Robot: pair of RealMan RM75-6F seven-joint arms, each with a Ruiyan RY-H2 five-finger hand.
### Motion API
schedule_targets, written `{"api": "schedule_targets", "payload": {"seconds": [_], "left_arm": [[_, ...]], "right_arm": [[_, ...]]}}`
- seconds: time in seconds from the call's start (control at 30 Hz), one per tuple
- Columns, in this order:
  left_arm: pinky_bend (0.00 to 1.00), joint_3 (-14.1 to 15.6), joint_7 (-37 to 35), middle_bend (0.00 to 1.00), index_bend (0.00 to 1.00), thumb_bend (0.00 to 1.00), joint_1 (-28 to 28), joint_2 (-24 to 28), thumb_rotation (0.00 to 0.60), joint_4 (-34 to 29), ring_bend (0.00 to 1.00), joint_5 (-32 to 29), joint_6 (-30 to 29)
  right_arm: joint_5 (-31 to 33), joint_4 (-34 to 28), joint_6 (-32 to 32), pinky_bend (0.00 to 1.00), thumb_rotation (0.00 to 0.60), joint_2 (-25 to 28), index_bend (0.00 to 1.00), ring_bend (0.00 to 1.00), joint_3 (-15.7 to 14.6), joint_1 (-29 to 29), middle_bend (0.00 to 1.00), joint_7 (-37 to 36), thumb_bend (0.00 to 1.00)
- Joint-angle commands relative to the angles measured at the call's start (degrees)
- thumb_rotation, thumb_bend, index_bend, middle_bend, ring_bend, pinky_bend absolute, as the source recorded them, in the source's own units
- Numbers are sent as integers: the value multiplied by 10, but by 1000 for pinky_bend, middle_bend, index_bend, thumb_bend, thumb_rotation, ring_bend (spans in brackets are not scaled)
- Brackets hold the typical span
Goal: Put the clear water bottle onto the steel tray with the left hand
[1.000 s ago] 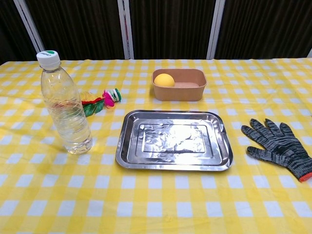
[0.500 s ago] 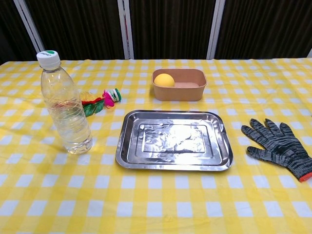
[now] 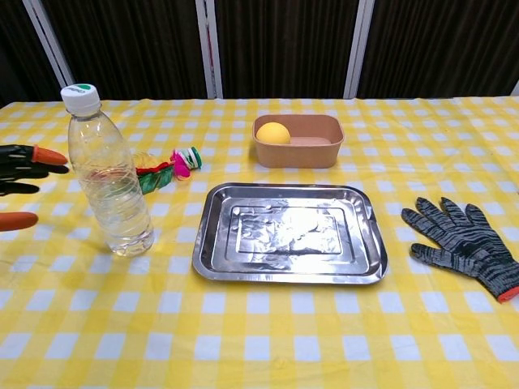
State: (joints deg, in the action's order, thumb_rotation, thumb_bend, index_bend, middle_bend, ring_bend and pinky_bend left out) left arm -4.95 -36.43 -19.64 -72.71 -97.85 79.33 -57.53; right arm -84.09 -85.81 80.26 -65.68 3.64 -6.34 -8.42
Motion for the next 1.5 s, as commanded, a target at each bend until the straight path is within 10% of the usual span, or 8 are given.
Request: {"api": "schedule_targets", "payload": {"seconds": [0.03,0.5,1.0,1.5], "left_arm": [[0,-15,-5,96,165,255,-15,-32,600,18,0,-21,11],[0,-45,75,115,166,266,-59,-135,600,62,0,-86,31],[0,-53,131,425,444,482,-43,-157,600,32,0,-99,-31],[0,-192,242,419,450,462,-172,-154,600,-171,0,-288,48]], "right_arm": [[0,0,-2,0,600,0,54,0,0,-1,0,-2,49],[4,3,-8,0,600,4,54,0,0,-1,0,-15,50],[0,-4,-10,0,600,4,54,0,-3,-2,0,-9,49],[6,-2,-13,0,600,5,54,0,0,-3,0,-10,49]]}}
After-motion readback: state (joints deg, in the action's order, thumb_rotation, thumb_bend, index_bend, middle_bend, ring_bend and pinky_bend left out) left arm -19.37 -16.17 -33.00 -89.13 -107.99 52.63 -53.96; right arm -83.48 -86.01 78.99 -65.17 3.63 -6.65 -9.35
